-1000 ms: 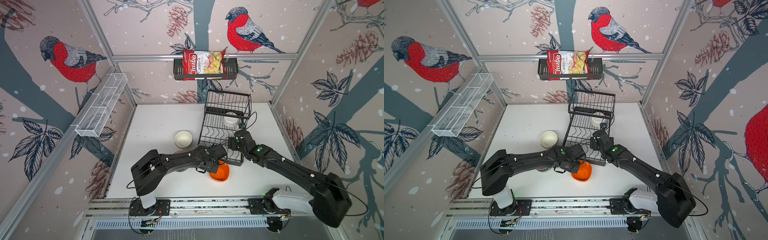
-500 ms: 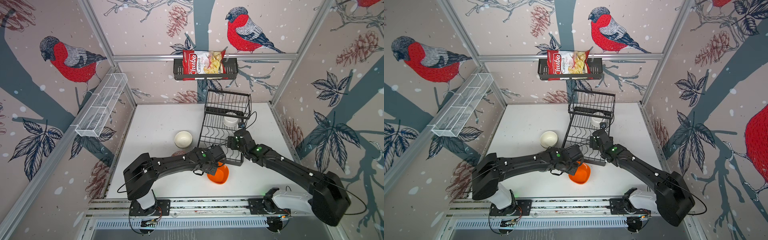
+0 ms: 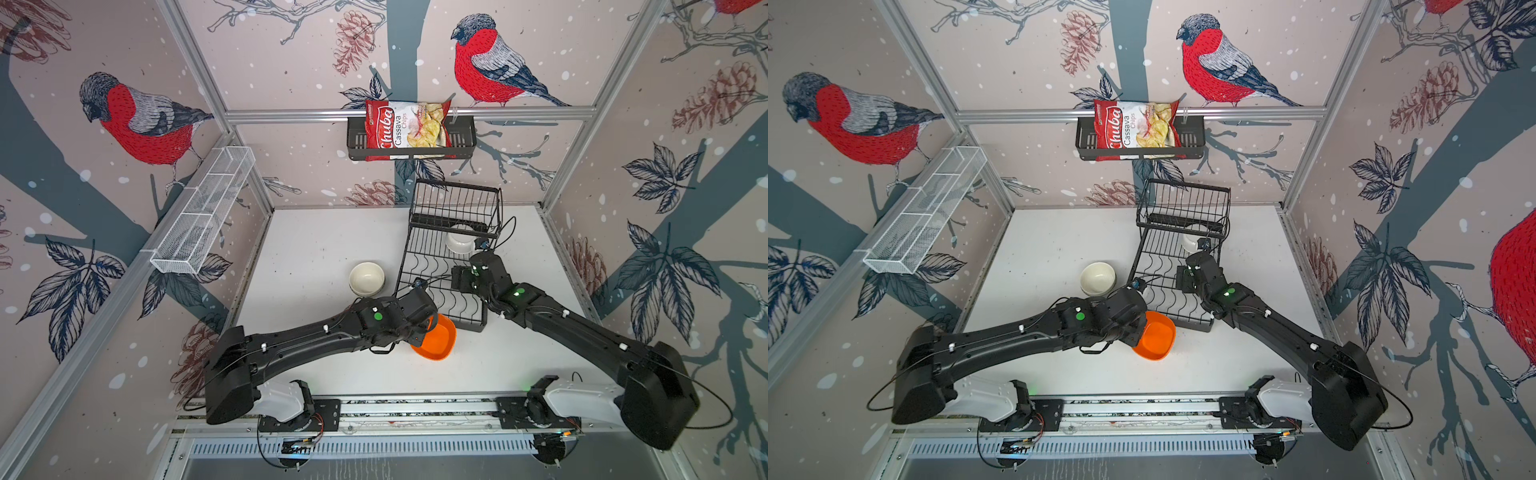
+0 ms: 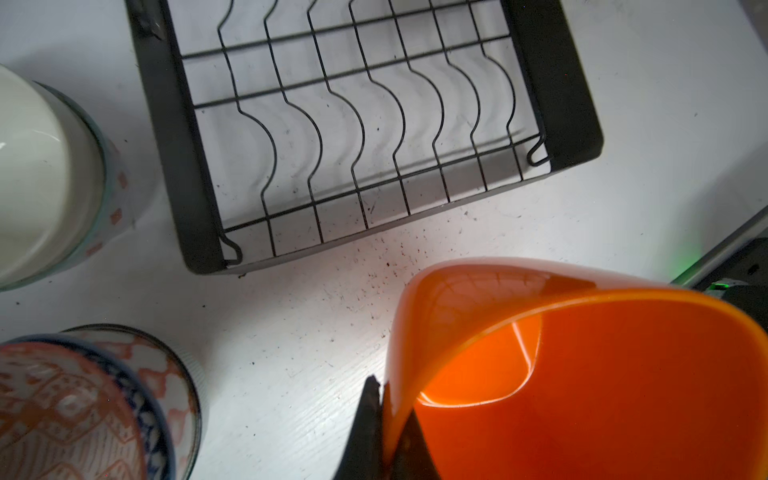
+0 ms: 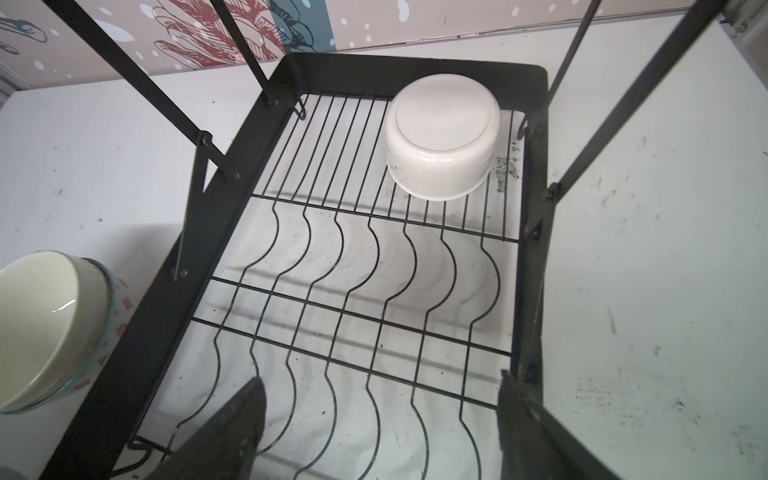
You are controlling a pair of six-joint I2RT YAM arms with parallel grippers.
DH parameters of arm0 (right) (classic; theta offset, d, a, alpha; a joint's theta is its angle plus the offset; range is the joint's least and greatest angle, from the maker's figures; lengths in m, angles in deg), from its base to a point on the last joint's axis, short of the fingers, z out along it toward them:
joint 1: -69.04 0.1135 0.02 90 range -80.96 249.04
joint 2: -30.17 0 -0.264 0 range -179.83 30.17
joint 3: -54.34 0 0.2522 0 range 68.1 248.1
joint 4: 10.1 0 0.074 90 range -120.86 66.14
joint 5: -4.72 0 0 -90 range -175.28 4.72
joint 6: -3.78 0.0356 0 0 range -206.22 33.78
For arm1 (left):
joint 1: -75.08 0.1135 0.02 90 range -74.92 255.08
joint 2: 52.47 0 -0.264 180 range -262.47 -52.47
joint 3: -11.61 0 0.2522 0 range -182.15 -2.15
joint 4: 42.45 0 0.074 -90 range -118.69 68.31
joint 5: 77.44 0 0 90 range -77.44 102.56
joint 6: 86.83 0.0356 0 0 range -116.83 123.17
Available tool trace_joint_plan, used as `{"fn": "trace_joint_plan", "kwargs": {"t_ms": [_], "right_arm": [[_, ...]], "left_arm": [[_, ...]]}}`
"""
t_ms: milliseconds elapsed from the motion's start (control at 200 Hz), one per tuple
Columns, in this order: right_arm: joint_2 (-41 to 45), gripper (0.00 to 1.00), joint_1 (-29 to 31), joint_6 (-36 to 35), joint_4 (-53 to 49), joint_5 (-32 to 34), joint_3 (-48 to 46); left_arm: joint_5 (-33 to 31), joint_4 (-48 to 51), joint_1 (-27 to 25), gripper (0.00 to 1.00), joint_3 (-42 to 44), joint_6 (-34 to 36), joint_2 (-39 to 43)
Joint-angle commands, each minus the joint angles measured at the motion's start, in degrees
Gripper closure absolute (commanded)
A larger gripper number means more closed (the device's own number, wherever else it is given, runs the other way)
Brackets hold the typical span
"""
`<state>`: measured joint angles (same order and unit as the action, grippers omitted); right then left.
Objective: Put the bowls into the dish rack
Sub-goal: 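Close the left gripper on the orange bowl rim and lift it, then carry orange bowl toward rack with left gripper while right gripper approaches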
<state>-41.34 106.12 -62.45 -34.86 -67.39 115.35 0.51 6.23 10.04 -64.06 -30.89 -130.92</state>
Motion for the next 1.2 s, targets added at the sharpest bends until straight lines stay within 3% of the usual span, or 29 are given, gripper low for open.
{"fn": "trace_joint_plan", "kwargs": {"t_ms": [0, 485, 745, 990, 1196], "right_arm": [[0.0, 0.13, -0.3, -1.1, 0.5, -2.0, 0.8], [-2.9, 0.13, -2.0, -3.0, 0.4, -6.5, 3.3], [-3.2, 0.13, -3.0, -4.4, 1.5, -11.5, 5.2], [-0.8, 0.12, -7.9, -3.8, 3.1, -21.8, 5.9], [2.6, 0.10, -10.9, -3.6, 3.7, -31.1, 6.2]], "left_arm": [[-4.6, -6.3, 0.2, 1.00, 1.4, 0.1, 2.9], [0.9, -18.0, 8.6, 1.00, 7.5, 3.5, 10.1], [10.2, -25.6, 17.1, 1.00, 8.3, 6.3, 9.5], [20.5, -32.3, 26.0, 1.00, 9.4, 7.5, 6.4], [25.8, -35.2, 29.4, 1.00, 8.5, 8.1, 2.5]]}}
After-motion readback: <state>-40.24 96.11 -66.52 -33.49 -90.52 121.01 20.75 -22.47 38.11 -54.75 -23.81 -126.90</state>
